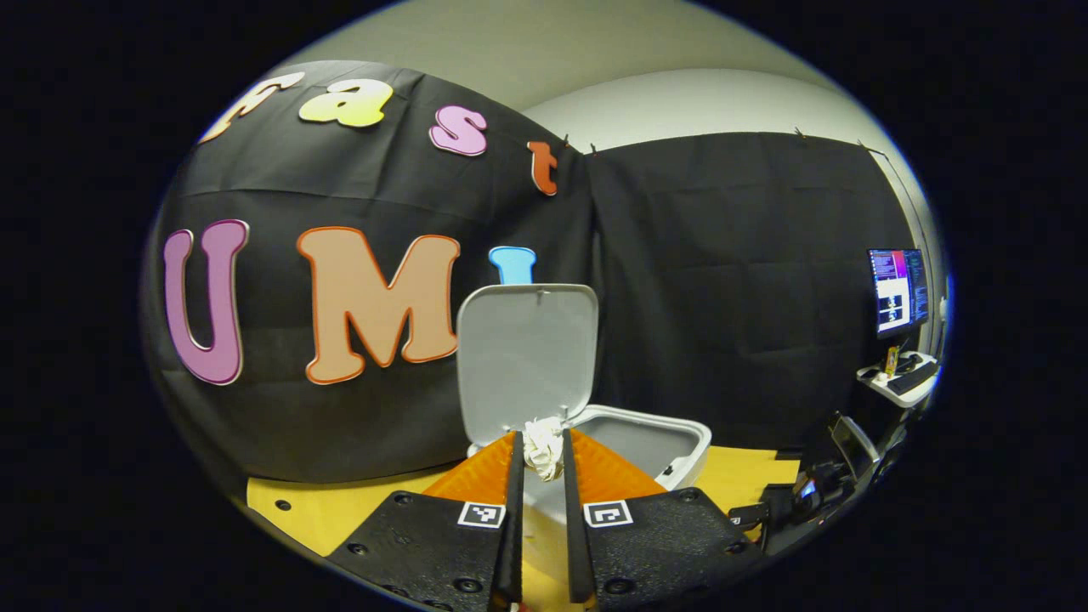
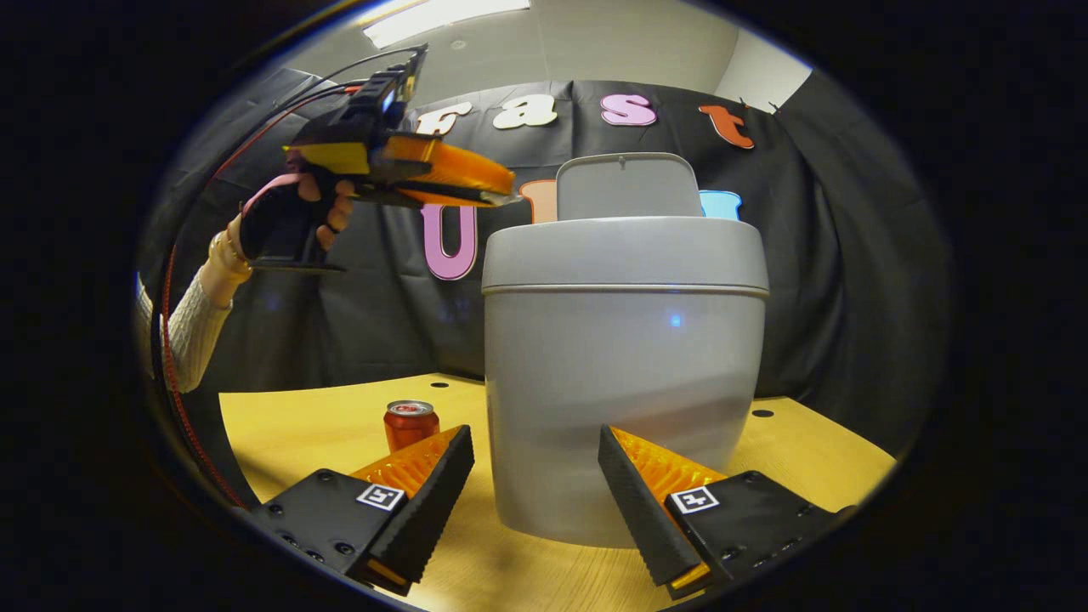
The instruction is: Press the lid of the desktop garbage bin to open it, pick up the crumpled paper on the desktop and throw it into the bin, then pick up the pop can on the desktop and drop it into the bin, and finally close the garbage bin lid.
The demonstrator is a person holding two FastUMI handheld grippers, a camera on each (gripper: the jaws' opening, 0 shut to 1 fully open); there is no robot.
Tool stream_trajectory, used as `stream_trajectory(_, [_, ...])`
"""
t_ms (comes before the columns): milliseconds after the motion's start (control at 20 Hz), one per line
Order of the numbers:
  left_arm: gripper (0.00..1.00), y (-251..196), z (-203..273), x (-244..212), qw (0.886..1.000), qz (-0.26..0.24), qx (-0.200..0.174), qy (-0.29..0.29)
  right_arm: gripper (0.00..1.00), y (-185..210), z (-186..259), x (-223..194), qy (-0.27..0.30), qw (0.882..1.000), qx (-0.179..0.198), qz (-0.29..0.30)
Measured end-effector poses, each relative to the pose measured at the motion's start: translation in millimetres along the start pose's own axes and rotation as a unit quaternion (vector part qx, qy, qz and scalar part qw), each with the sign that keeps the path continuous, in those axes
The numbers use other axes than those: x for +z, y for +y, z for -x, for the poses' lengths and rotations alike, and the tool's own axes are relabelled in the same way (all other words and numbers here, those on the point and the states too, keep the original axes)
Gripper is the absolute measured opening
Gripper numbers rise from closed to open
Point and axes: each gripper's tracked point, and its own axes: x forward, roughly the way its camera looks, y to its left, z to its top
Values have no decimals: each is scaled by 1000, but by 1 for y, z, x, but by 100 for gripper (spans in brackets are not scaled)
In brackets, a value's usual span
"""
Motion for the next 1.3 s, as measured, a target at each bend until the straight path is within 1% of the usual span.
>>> stream_trajectory(100, [19,-16,-15,-4,1000,12,-24,3,98,-1,0,1,-2,1000,0,-1])
stream_trajectory(150, [19,-20,-23,-7,999,20,-29,6,98,-1,1,2,-2,1000,0,-1])
stream_trajectory(350, [19,-23,-37,-23,998,48,-36,18,98,-6,1,3,-4,1000,-3,-4])
stream_trajectory(450, [27,-26,-37,-29,997,53,-41,24,98,-7,1,3,-3,1000,-4,-7])
stream_trajectory(500, [32,-25,-36,-30,998,50,-37,25,98,-8,1,4,-3,1000,-5,-9])
stream_trajectory(550, [39,-25,-35,-29,998,47,-37,22,98,-9,2,3,-4,1000,-6,-10])
stream_trajectory(700, [100,-20,-30,-21,999,42,-27,9,98,-7,0,2,-1,1000,-4,-9])
stream_trajectory(750, [94,-17,-29,-20,999,41,-22,5,98,-6,1,2,-1,1000,-3,-9])
stream_trajectory(850, [93,-13,-20,-17,999,38,-13,-1,98,-1,1,2,-2,1000,2,-7])
stream_trajectory(1100, [92,0,15,-22,1000,30,9,-2,98,12,0,3,-3,1000,14,-4])
stream_trajectory(1300, [92,14,52,-31,999,24,33,-4,98,30,1,1,1,1000,30,-5])
